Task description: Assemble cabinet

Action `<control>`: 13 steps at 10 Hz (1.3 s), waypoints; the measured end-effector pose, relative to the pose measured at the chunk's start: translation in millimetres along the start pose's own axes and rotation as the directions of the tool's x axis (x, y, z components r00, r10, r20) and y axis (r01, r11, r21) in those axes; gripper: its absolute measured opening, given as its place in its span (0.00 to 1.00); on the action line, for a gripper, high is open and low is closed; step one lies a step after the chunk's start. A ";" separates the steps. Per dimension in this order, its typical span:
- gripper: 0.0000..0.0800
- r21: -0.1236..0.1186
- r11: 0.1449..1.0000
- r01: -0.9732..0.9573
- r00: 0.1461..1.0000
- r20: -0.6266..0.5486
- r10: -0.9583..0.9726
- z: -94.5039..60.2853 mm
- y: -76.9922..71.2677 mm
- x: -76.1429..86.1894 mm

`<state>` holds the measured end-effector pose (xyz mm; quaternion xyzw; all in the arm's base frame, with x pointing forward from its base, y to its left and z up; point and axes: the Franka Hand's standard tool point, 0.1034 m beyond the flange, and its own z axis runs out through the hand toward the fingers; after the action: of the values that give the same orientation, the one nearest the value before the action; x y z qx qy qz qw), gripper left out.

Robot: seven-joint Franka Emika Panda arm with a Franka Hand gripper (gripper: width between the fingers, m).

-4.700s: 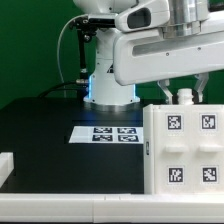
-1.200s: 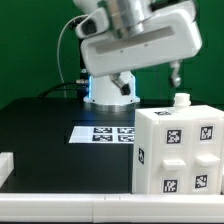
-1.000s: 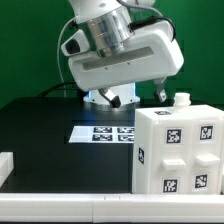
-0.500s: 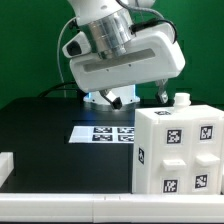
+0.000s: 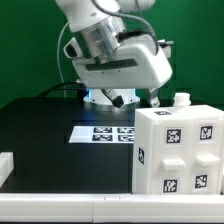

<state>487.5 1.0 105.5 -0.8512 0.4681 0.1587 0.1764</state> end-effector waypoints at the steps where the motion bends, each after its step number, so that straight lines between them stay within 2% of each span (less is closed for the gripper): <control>1: 1.00 0.006 0.998 -0.070 0.997 -0.013 0.070 -0.4 -0.7 1.9; 2: 1.00 0.004 0.991 -0.130 0.991 -0.011 0.130 1.2 -1.9 -0.3; 4: 1.00 0.001 0.993 -0.120 0.993 0.012 0.120 3.4 2.3 1.7; 5: 1.00 0.065 0.988 -0.141 0.990 0.027 0.140 9.7 4.4 9.5; 6: 1.00 0.065 0.988 -0.143 0.989 0.037 0.141 17.8 9.2 12.5; 8: 1.00 0.107 0.974 -0.199 0.965 0.195 0.176 32.7 14.8 13.6; 9: 1.00 0.108 0.964 -0.241 0.938 0.281 0.203 39.3 17.7 9.5; 11: 1.00 0.087 0.967 -0.241 0.898 0.398 0.188 42.7 21.5 2.6; 13: 1.00 0.072 0.963 -0.260 0.852 0.487 0.193 45.9 26.8 7.5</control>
Offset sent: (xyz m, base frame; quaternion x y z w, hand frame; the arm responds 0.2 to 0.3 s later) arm 0.0000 0.0000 0.0000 0.0000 -0.0650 0.0000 0.9979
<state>463.7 2.6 57.4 -0.7109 0.5172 0.3504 0.3231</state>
